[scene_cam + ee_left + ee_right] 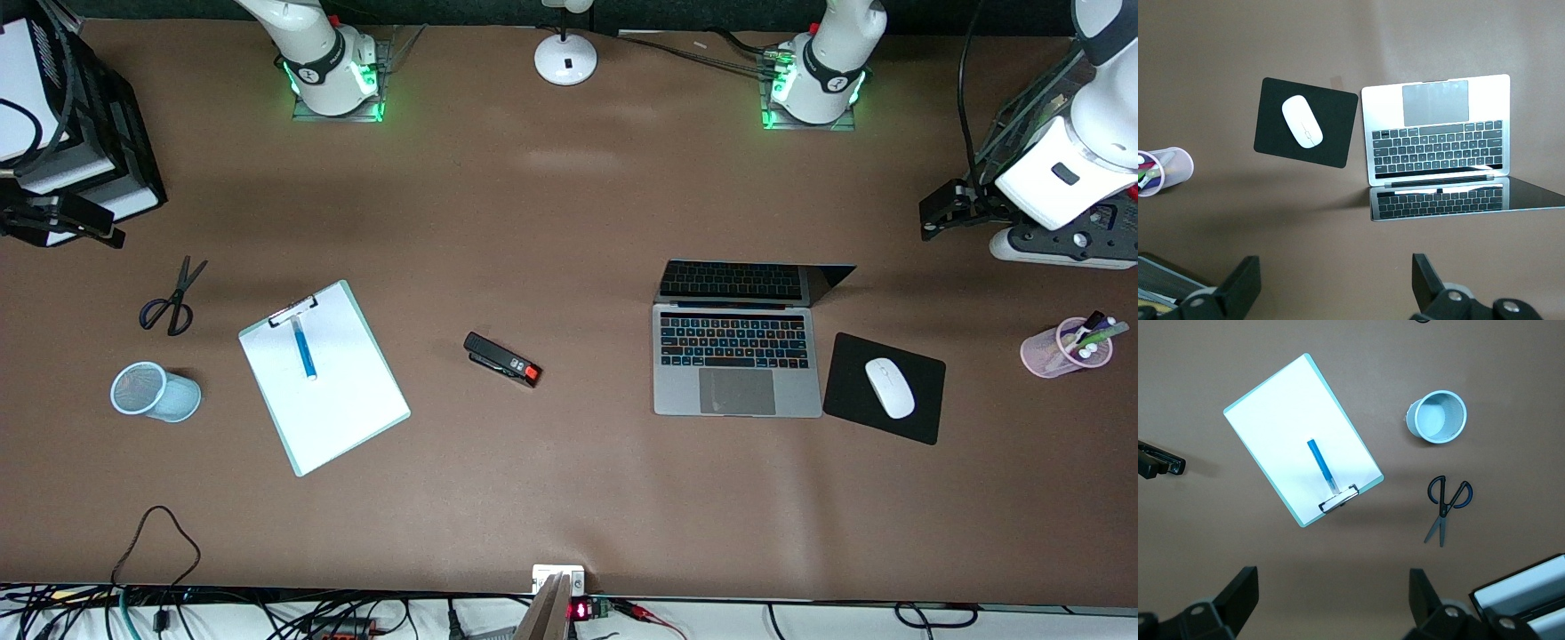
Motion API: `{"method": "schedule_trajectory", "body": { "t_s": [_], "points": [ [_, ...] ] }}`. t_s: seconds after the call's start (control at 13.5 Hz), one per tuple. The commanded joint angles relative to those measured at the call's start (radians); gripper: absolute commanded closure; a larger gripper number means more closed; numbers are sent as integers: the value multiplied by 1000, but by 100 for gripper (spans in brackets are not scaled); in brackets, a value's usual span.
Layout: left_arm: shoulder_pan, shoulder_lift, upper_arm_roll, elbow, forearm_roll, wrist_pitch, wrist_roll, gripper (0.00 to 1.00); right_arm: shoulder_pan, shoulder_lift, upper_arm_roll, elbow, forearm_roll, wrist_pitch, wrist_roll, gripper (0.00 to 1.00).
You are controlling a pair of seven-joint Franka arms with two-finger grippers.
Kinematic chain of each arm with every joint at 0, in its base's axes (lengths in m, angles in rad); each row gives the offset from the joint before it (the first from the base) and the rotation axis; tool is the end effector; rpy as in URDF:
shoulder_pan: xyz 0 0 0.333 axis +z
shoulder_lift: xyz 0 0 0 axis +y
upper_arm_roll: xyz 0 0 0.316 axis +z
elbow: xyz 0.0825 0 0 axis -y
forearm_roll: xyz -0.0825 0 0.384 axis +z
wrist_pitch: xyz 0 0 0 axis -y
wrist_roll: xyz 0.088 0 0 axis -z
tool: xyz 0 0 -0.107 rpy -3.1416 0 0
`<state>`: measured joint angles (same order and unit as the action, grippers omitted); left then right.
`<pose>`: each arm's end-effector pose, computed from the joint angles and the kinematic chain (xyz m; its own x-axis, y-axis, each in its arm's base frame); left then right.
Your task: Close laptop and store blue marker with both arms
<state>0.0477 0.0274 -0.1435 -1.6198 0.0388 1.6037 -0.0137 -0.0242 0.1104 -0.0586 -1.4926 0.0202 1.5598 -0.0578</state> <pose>0.5614 -0.0489 0.5891 0.9956 -0.0833 -0.0427 -0.0848 -0.9958 -0.0353 0.5848 -0.0444 0.5975 0.9988 -0.0246 -0.0421 -0.0253 -0.9995 -0.0162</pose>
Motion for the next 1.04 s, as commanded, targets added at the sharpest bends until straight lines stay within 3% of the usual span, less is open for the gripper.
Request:
{"method": "schedule_trajectory", "body": {
  "t_s": [0.0,0.44,0.89,0.96],
  "points": [
    [9,-11,-5,0,-2,-10,23,0,-5,-24,11,-17,-16,-7,7,0],
    [9,-11,-5,0,-2,-10,23,0,-10,-11,8,-15,-14,6,6,0],
    [9,16,-4,0,-3,-53,21,0,-3,89,11,-15,3,35,7,0],
    [11,17,1,0,-4,-53,21,19,3,109,13,-15,3,69,6,0]
  ]
}}
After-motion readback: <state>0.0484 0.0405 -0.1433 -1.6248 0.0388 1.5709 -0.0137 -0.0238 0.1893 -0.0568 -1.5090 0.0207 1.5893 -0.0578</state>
